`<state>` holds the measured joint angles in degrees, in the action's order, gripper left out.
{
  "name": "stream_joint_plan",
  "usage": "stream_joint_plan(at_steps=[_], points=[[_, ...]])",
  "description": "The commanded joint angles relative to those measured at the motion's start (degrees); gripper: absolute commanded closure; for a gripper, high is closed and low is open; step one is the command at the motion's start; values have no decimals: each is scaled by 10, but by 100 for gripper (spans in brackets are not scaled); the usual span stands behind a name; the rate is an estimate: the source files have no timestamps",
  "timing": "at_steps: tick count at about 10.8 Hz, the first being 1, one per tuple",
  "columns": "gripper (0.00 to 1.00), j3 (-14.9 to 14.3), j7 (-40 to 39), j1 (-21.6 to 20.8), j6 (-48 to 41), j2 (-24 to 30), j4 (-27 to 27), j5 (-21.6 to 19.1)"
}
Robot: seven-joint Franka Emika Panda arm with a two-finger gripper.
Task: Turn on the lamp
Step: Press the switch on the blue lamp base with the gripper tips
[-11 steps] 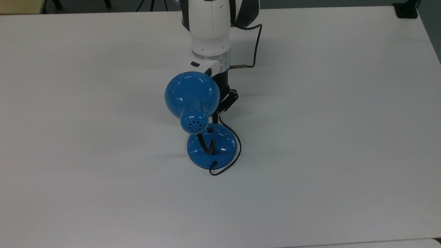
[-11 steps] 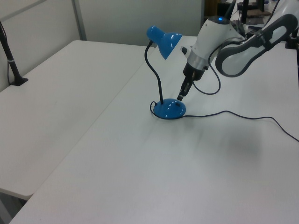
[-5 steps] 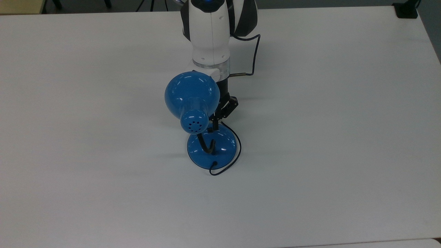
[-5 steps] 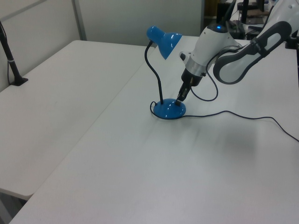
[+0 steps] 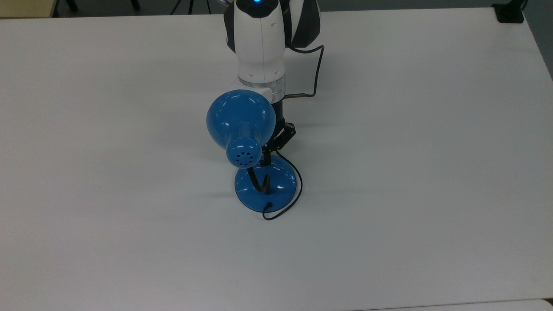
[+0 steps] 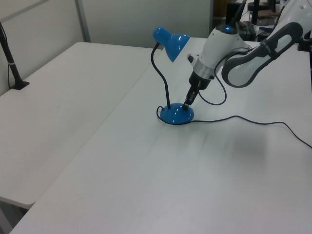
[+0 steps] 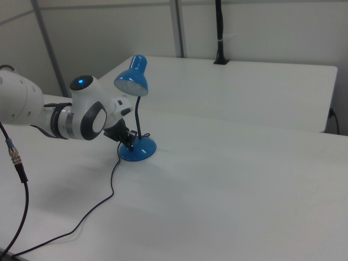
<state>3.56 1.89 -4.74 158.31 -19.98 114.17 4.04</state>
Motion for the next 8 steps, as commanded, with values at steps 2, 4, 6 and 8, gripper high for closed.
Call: stream_joint_plan(at_steps=[2, 4, 6, 8], points=[[97, -3, 6, 0, 12, -16, -23, -7], [97, -3, 6, 1, 12, -26, -26, -7], [97, -3, 6, 0, 16, -29, -26, -6], [97, -3, 6, 0, 16, -29, -26, -6]])
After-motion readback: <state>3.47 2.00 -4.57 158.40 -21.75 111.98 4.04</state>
